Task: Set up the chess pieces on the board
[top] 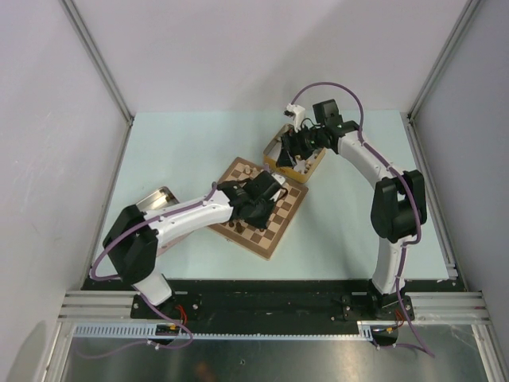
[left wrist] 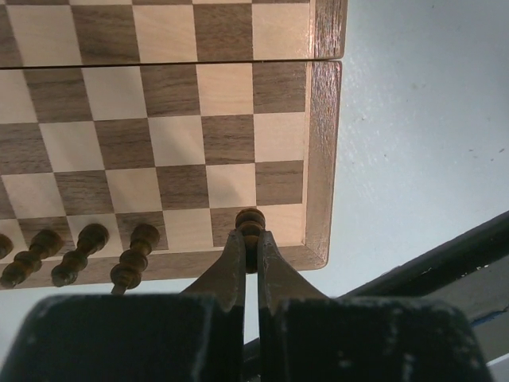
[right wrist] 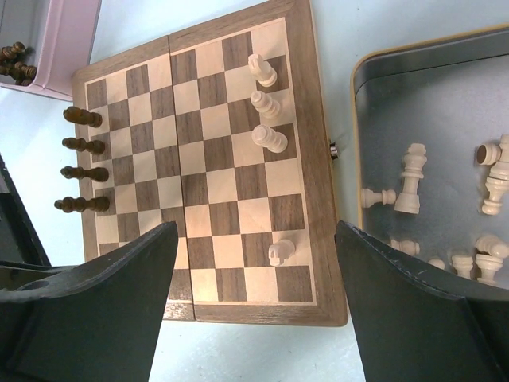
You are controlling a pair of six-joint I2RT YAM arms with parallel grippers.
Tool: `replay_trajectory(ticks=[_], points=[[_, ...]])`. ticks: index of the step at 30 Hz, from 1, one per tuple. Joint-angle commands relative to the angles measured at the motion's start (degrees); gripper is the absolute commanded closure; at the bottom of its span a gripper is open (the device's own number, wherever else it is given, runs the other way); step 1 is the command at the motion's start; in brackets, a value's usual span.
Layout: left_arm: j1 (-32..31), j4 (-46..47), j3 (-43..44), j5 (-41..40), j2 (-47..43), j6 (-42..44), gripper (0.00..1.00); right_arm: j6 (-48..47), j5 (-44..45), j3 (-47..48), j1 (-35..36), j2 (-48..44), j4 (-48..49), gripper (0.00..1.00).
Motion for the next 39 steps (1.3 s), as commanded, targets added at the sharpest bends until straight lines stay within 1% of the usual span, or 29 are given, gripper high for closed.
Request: replay_trajectory(ticks=[1,6,20,29,39], points=[[-0.8,1.2,1.5,1.4,0.8,1.5,1.00,0.3,0.2,-0.3,-0.3,-3.7,1.7,0.15],[-0.9,1.4,-0.2,2.4,0.5,1.0,1.00,0.3,0.1,-0.5,-0.4,-3.5,1.8,0.15],[-1.0,1.5,-3.9,1.4,-0.5,0.0,1.00,0.4,0.1,-0.8,-0.5,-3.6,1.9,0.15],[-1.0,1.4,-4.1,-0.4,0.4,-0.1,1.00,0.4,0.1,-0.7,-0.5,-3.6,1.9,0.15],[-1.0,1.4,-4.8,-0.5,0.7,0.2,1.00,0.4,0.1,-0.6,-0.5,-3.4,2.0,0.15]])
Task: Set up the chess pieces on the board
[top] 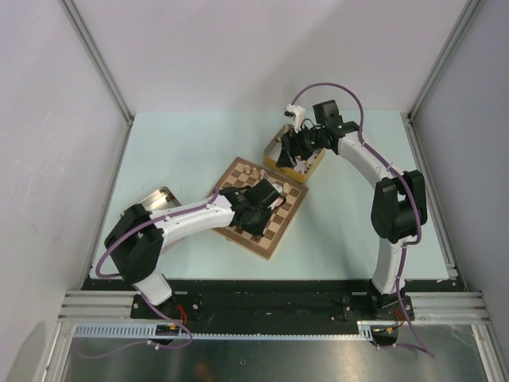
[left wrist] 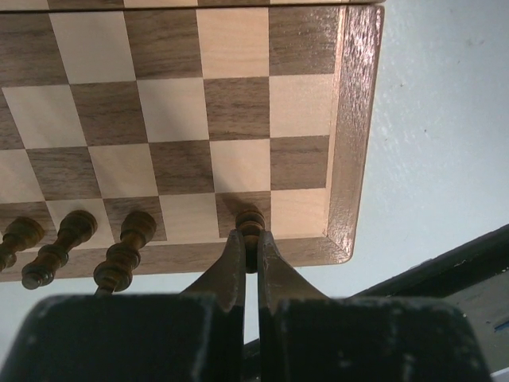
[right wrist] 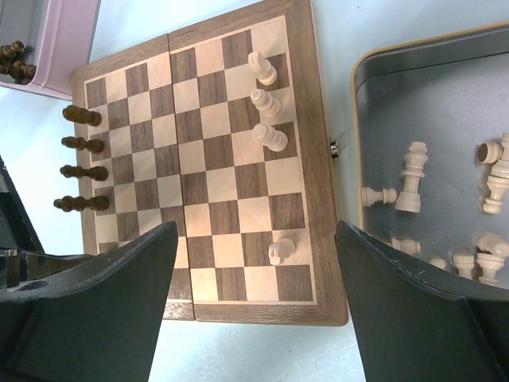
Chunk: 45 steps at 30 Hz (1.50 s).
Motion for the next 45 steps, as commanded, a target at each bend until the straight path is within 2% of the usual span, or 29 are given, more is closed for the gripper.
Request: replay_trajectory(ticks=[1,20,27,32,45], points=[[-0.5,0.4,-0.4,-0.6,-0.5,0.3,1.00,0.4,0.2,0.0,-0.3,-3.2,1.6,0.15],[-0.6,0.5,-0.7,-1.1,0.1,0.5,0.97,0.5,0.2,0.0,-0.3,-3.1,1.8,0.14],[-0.6,0.3,0.0,-1.2,0.5,0.4,0.89,0.5,0.2,0.1,-0.4,-3.2,1.7,0.14],[-0.6,0.3,0.3,-1.3,0.7,0.2,0.87,0.5,0.2,0.1,-0.4,-3.1,1.8,0.14],[-0.6,0.3,1.0,-2.4,1.6,-0.3,0.92,0.5,0.3,0.0,-0.5,-3.0,1.8,0.14]])
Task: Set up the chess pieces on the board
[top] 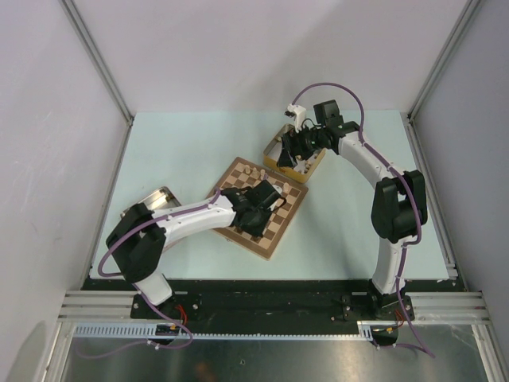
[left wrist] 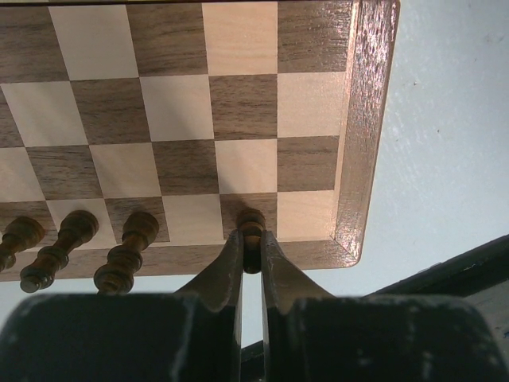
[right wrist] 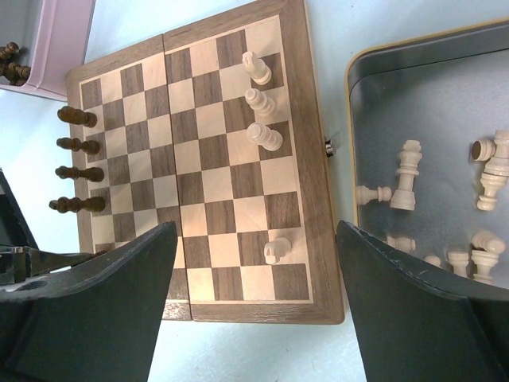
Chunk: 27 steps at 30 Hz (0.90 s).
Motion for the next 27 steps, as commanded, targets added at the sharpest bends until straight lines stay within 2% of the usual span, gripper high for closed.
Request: replay_trajectory(ticks=[1,8,14,17,22,25,27], points=[[-0.6,0.3,1.7,-1.8,0.9,-0.3,0.92,0.5,-0.1,0.0,-0.3,-2.9,1.7,0.14],[-0.6,0.2,1.1,-1.1,0.7,-0.2,0.89,0.4,0.0,0.0,-0.3,-3.0,1.7,0.14],[-0.6,0.3,0.9,-1.4,-0.2,-0.5,0.67,0.4,-0.2,0.0,-0.4,-2.8,1.8,0.14],[-0.6,0.2,1.2,-1.4,-0.5,-0.9,0.60,0.4,-0.1,-0.1,-0.3,-2.8,1.7,0.14],[-0.6,-0.3,3.3,-1.7,-1.3,-1.3,0.54,0.2,0.1,-0.1,-0.3,-3.1,1.7,0.14],[-0.4,-1.1,5.0,-2.9,-2.7,-1.6,0.47,0.0,0.3,0.0,-0.4,-3.2,1.5,0.14],[-0.4,-1.6,6.0,-4.7,-4.7,-1.9,0.38,0.0,0.3,0.5,-0.6,-3.3,1.1,0.14]])
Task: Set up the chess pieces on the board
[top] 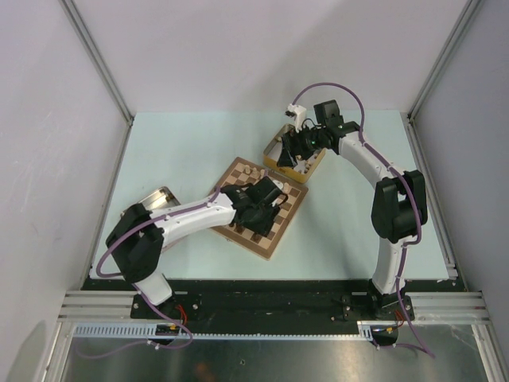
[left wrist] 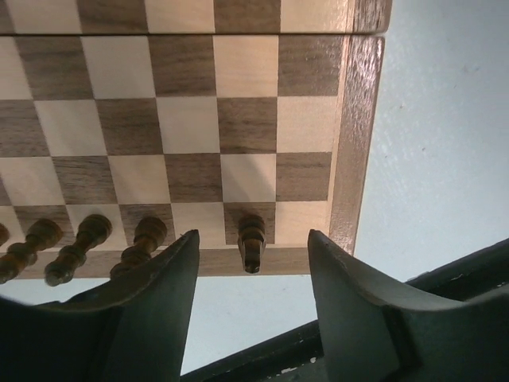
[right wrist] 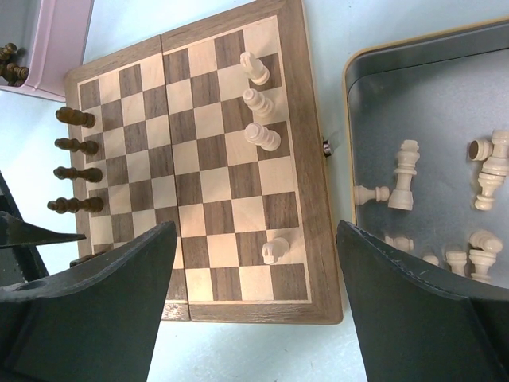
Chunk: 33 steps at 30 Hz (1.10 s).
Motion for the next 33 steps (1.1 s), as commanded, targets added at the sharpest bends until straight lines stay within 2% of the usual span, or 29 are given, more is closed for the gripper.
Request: replay_trajectory(ticks=[1,2,4,5,10,16,20,21,23,26,33], points=[[-0.3,-0.7,4.3,-3.8,-5.5,-1.4,0.34,-0.6,0.2,0.9,-0.8,-3.2,0.2,0.13],[-0.3,-0.8,4.4,-4.4,-6.6,-1.3,0.28,-1.2,0.8,1.3,-1.2,-3.0,-0.2,0.09],[-0.2,-0.7,5.1,-6.5,-9.5,-1.3,0.23,-2.3,1.7,2.7,-1.9,-2.7,-1.3,0.00],[0.0,-0.8,5.3,-7.7,-10.4,-1.3,0.17,-2.6,2.0,3.2,-2.8,-2.0,-1.6,0.00],[1.9,-0.5,5.7,-13.7,-17.5,-2.3,0.02,-4.7,4.2,10.2,-4.2,2.0,-5.6,0.00],[9.7,0.3,5.1,-12.7,-23.1,-3.0,0.00,-9.2,6.8,21.9,-4.9,12.9,-13.2,0.02],[14.8,1.0,2.9,-11.7,-27.9,-2.9,0.00,-12.6,9.6,31.8,-5.4,20.3,-17.1,0.13],[15.7,1.1,2.3,-11.4,-29.9,-2.9,0.00,-13.9,9.9,33.3,-5.5,21.6,-18.0,0.19],[17.9,1.2,1.0,-10.9,-31.8,-3.1,0.00,-14.8,11.1,35.8,-5.5,25.4,-19.6,0.25],[20.1,1.4,-2.5,-9.5,-35.1,-3.7,0.00,-15.6,13.1,38.7,-5.5,28.7,-20.0,0.38],[21.9,1.7,-6.2,-8.6,-38.9,-5.6,0.00,-15.8,15.1,38.7,-5.5,31.9,-18.4,0.48]])
